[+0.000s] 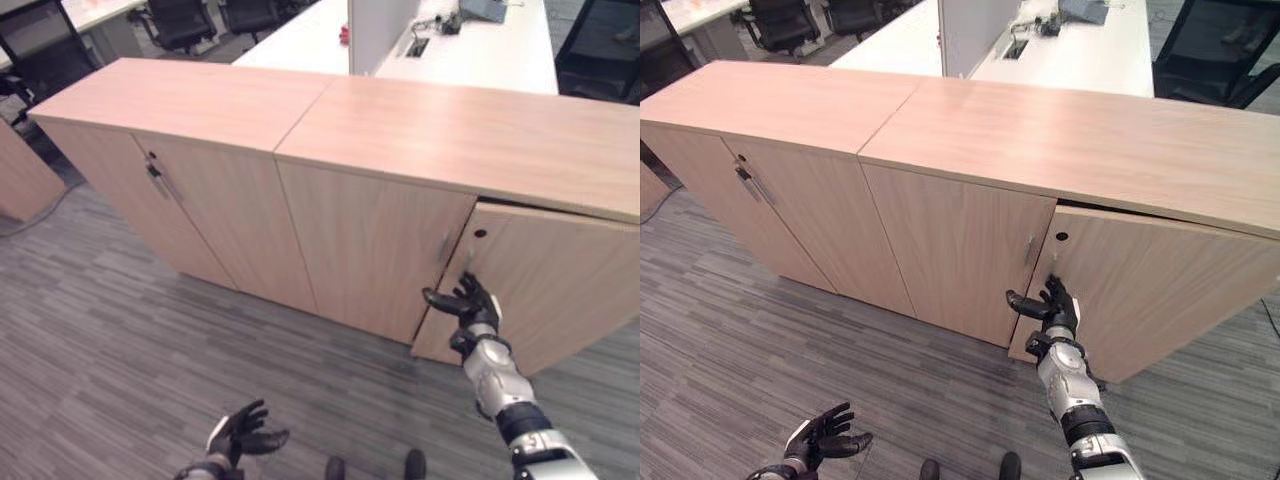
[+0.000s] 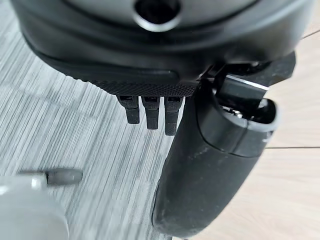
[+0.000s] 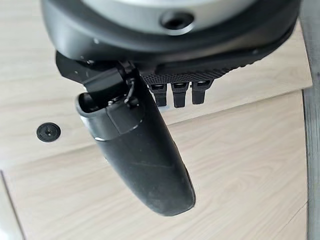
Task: Put the empty folder in the office cabinet
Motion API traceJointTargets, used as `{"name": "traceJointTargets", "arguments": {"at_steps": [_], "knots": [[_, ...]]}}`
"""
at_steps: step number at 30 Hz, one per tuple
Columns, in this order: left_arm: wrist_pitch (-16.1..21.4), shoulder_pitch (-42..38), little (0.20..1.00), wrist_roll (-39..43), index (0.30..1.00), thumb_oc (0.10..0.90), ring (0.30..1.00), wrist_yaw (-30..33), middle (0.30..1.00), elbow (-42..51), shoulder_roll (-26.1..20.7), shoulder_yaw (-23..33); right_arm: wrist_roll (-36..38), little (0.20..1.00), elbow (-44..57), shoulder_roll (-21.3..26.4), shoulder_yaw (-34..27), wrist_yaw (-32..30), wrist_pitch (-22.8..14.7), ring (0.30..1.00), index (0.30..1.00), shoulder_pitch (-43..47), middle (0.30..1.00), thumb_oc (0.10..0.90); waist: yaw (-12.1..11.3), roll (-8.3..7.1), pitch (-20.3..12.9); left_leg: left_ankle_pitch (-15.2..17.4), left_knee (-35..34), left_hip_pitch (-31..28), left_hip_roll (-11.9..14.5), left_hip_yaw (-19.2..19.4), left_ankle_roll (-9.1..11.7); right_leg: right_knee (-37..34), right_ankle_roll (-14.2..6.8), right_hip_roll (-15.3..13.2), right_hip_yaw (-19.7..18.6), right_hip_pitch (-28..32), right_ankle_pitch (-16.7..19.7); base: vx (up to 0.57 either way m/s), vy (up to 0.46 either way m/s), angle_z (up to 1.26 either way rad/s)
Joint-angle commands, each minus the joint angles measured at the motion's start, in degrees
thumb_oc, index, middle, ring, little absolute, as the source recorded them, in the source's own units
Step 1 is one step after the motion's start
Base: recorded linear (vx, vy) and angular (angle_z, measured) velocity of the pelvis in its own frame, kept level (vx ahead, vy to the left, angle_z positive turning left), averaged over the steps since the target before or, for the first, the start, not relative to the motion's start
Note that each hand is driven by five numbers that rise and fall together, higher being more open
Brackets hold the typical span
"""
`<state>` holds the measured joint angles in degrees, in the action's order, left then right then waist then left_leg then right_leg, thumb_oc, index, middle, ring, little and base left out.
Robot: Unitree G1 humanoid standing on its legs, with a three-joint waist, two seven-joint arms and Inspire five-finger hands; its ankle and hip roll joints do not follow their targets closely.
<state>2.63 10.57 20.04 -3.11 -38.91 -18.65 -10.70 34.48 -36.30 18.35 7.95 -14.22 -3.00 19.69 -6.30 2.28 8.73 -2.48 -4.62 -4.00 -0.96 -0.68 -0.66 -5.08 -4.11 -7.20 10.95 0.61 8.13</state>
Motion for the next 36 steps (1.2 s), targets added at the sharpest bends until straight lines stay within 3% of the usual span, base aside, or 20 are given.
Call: {"name": "traceJointTargets", "arguments": {"at_steps": [1, 6, 9, 14, 22, 28, 36], "knots": [[3.6, -3.0, 0.9, 0.7, 0.9, 0.8, 0.9, -0.2, 0.9, 3.1, -2.2, -1.9, -0.6, 0.9, 9.5, -3.4, 3.9, 8.2, -4.2, 0.9, 0.9, 10.4, 0.9, 0.8, -2.0, -0.66, -4.2, 4.8, 0.3, -0.8, 2.3, 0.2, 3.2, 1.6, -4.3, -2.0, 1.8, 6.7, -9.8, 0.03, -0.044, 0.08], [3.3, -1.7, 0.9, -0.4, 0.9, 0.8, 0.9, -0.3, 0.9, 2.7, -1.1, -0.2, -1.9, 0.9, 12.9, -2.5, 2.0, 9.9, -3.7, 0.9, 0.9, 2.7, 0.9, 0.8, -1.0, -0.72, -4.3, 5.1, -0.1, -2.0, 2.9, 0.7, 3.6, 0.6, -4.2, -1.6, 1.9, 7.9, -10.1, 0.01, -0.026, 0.02], [3.3, -1.2, 0.9, -1.4, 0.9, 0.8, 0.9, -0.8, 0.9, 3.2, -0.5, 1.0, -2.8, 0.9, 14.5, -2.6, -0.1, 11.8, -3.1, 0.9, 0.9, -5.8, 0.9, 0.8, 0.8, -0.44, -4.3, 5.2, -0.4, -2.5, 3.1, 1.1, 3.8, 0.3, -4.1, -1.4, 1.6, 8.1, -10.3, 0.0, 0.0, 0.0], [3.4, -0.7, 0.9, -2.2, 0.9, 0.8, 0.9, -1.0, 0.9, 3.3, 0.1, 2.0, -4.6, 0.9, 14.4, -2.7, -1.2, 13.0, -2.4, 0.9, 0.9, -11.7, 0.9, 0.8, 2.5, 0.05, -4.3, 5.4, -0.4, -2.7, 3.4, 1.9, 4.1, 0.1, -4.1, -1.4, 1.1, 7.6, -10.1, -0.01, -0.003, -0.01], [3.3, -0.4, 0.9, -2.2, 0.9, 0.8, 0.9, -1.6, 0.9, 4.0, 0.4, 3.3, -6.9, 0.9, 11.1, -3.1, -1.6, 15.5, -1.5, 0.9, 0.9, -18.5, 0.9, 0.8, 4.5, 0.41, -3.9, 5.6, -0.4, -3.4, 4.0, 4.0, 4.3, 0.1, -4.2, -1.1, -0.3, 7.1, -9.8, -0.02, -0.014, -0.18], [3.4, -1.3, 0.9, -2.8, 0.9, 0.8, 0.9, -2.0, 0.9, 2.8, 1.1, 3.6, -12.9, 0.9, 6.9, -2.4, -1.8, 17.2, -0.9, 0.9, 0.9, -24.2, 0.9, 0.8, 6.7, 0.27, -3.1, 5.3, -0.4, -3.1, 4.1, 4.3, 4.4, 0.1, -4.1, -0.8, -1.1, 6.5, -9.5, -0.01, -0.011, -0.05], [3.5, -2.2, 0.9, -2.7, 0.9, 0.8, 0.9, -1.8, 0.9, 0.7, 2.1, 3.2, -18.8, 0.9, -0.3, -2.3, 0.2, 17.4, -0.7, 0.9, 0.9, -26.3, 0.9, 0.8, 7.9, -0.12, -2.9, 5.4, -0.4, -3.3, 4.4, 5.0, 4.4, 0.1, -3.9, -0.3, -2.5, 6.0, -9.3, 0.0, -0.008, -0.06]]}}
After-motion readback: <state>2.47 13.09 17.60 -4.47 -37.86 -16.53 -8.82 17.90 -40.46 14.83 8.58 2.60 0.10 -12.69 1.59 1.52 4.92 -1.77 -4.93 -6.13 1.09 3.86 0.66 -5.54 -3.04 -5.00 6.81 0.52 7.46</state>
